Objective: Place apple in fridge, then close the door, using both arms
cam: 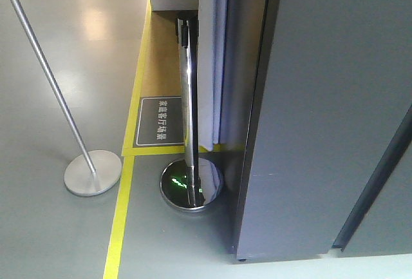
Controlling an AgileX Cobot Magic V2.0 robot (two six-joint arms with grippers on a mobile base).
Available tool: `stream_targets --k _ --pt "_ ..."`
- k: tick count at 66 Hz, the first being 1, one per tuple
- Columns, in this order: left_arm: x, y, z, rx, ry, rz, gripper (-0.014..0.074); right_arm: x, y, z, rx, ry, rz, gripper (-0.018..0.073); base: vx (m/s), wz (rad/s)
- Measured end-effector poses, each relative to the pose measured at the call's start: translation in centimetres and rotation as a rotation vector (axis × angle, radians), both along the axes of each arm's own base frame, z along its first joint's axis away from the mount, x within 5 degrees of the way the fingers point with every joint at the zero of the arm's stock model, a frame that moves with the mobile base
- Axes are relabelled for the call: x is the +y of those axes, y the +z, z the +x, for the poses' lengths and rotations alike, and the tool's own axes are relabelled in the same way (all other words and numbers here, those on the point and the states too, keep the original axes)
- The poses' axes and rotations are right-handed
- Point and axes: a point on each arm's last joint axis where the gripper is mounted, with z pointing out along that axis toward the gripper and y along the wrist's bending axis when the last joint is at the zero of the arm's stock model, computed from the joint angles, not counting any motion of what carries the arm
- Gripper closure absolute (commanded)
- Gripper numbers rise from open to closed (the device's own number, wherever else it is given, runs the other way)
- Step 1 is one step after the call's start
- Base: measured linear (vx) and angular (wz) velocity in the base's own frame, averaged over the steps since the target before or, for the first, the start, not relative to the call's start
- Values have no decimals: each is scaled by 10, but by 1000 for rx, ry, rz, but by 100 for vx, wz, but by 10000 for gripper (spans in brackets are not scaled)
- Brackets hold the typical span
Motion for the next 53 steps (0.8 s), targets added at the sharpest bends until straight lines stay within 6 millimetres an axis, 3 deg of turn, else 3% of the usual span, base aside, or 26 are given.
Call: stream_targets --k 53 --pt "0 0 0 0 0 0 603 -2 6 -1 -62 -32 6 562 0 0"
